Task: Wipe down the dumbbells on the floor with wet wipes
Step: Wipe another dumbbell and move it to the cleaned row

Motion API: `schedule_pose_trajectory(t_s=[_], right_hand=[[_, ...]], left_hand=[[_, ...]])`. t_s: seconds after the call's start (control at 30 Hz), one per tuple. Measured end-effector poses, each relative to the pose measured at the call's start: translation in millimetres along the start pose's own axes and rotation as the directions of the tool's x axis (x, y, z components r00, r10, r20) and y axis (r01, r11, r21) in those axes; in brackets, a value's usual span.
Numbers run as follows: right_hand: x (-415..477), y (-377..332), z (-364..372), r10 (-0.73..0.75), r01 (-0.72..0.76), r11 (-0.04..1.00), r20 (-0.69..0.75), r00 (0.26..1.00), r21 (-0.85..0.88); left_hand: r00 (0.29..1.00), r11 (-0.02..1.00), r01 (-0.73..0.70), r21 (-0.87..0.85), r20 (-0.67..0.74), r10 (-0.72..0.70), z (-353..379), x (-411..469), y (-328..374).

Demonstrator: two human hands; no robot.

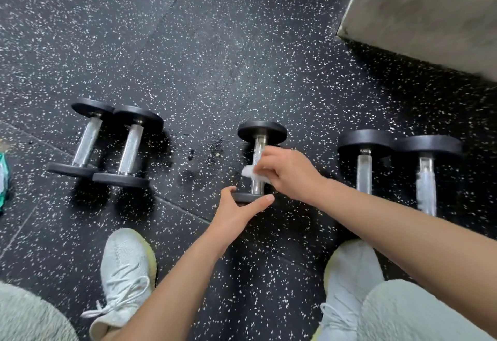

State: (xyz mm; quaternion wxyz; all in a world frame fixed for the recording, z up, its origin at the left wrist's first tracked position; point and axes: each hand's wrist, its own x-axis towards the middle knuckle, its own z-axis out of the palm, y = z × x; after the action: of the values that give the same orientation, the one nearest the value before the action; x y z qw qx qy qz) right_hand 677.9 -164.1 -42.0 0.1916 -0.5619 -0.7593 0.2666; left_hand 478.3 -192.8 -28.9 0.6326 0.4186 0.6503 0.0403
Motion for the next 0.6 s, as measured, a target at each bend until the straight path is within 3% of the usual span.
schedule_pose_trajectory(t_s=[0.17,0.37,0.6], right_hand=[[19,-1,-1,0.12,-0.122,0.993,-0.14,0.983,-0.006],[-12,-9,0,-0.093,0.096,0.995,0.091,0.992,-0.03],[26,-3,-7,0.094,-0.107,0.991,-0.152,0.984,-0.082]], left_hand=[[1.0,1.0,0.012,0.021,0.008,-0.012,-7,1,1],[1.0,0.995,0.017,0.095,0.021,-0.019,-6,5,2],[0.999,0.995,0.022,0.093,0.038,-0.025,-9,2,6]])
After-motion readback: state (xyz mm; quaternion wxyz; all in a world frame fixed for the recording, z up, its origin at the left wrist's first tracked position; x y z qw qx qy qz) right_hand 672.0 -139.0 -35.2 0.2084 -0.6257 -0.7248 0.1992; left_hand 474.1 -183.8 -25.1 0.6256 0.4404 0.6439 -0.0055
